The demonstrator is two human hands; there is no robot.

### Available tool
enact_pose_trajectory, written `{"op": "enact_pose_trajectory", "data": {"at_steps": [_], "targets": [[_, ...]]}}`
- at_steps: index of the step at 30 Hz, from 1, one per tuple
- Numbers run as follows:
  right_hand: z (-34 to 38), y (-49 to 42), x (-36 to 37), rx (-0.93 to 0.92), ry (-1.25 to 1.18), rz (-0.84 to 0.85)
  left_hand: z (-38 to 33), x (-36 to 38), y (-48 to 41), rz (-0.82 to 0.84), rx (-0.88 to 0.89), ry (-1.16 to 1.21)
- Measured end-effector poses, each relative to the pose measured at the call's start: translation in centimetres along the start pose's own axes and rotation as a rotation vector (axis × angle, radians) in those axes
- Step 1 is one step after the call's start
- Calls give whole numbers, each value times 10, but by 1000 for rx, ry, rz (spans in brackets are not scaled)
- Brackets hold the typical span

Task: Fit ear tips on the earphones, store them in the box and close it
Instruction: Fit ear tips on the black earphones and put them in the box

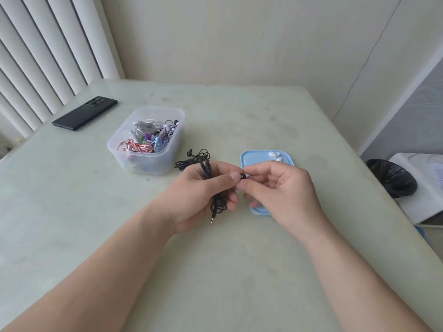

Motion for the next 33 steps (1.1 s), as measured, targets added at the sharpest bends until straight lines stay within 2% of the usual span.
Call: {"op": "enact_pose_trajectory", "data": {"at_steps": [2,6,10,15,22,26,29,33], "targets": [[0,3,2,-2,-11,8,0,1,1,0,-2,35],[-2,5,2,40,-192,10,0,-4,0,-69,14,124],[-7,6,6,101,-359,117,1,-9,0,-90,44,184],[-9,2,1,114,-447,34,2,-8,-1,-87,74,251],[-13,4,9,123,-382,59,0,2,2,-91,139,119],[-15,5,7,109,-333,-4,2,9,5,-131,178,69],[-13,4,4,63,-230,-45,4,10,4,-187,220,-16],[-7,6,2,26,-85,-57,4,8,0,-201,234,-1]]}}
Point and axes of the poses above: each hand's wrist, its own y-axis away from the middle knuckle, its own x-axis out of the palm, z = x × y, the point moved 6 cm from there along -y, towards the middle knuckle, and after that the axes turned 13 degrees about -x, right-handed, at the moved point
